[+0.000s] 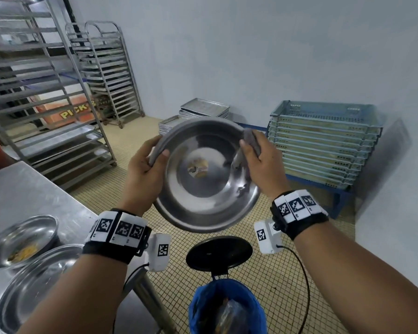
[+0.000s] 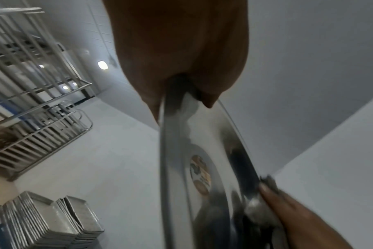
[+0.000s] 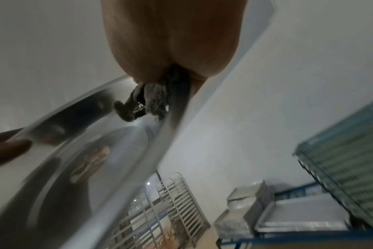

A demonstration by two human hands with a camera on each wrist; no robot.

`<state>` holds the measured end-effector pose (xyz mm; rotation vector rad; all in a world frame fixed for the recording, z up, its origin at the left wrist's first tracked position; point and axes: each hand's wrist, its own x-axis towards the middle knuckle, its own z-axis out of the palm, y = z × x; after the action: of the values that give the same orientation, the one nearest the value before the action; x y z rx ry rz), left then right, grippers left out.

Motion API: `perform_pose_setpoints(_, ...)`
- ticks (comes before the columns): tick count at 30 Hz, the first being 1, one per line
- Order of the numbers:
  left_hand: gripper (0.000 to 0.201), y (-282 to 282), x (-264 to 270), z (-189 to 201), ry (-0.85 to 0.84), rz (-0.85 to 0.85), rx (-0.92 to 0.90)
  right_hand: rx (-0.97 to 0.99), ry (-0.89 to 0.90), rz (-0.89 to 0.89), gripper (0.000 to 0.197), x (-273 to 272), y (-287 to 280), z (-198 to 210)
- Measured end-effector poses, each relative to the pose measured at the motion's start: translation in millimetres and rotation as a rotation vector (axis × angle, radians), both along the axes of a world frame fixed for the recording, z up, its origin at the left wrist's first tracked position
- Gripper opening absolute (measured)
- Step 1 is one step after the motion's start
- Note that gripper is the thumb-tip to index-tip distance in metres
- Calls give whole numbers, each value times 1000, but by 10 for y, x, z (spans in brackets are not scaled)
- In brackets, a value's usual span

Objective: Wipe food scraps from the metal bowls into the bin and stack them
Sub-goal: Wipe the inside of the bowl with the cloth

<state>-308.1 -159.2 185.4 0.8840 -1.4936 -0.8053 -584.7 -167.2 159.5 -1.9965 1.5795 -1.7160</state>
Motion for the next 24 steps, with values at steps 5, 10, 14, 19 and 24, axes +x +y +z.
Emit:
perform_pose_setpoints(5, 28, 18, -31, -35, -3, -3, -19, 63, -82, -40, 31, 1, 18, -114)
perform_pose_setpoints(10, 27, 65, -138, -22, 18, -65, -16, 16, 98, -52, 34, -45, -112, 188)
perform_pose_setpoints(14, 28, -20, -105, -75, 101, 47, 1, 98, -157, -117, 32, 46, -22, -129)
perform_pose_setpoints(19, 33, 3, -112, -177, -7, -14, -33, 49, 51, -111, 29, 67, -29, -38)
perform_pose_setpoints(24, 37, 53, -213, -139, -50, -82, -44, -67, 444, -2, 34, 71, -153, 397)
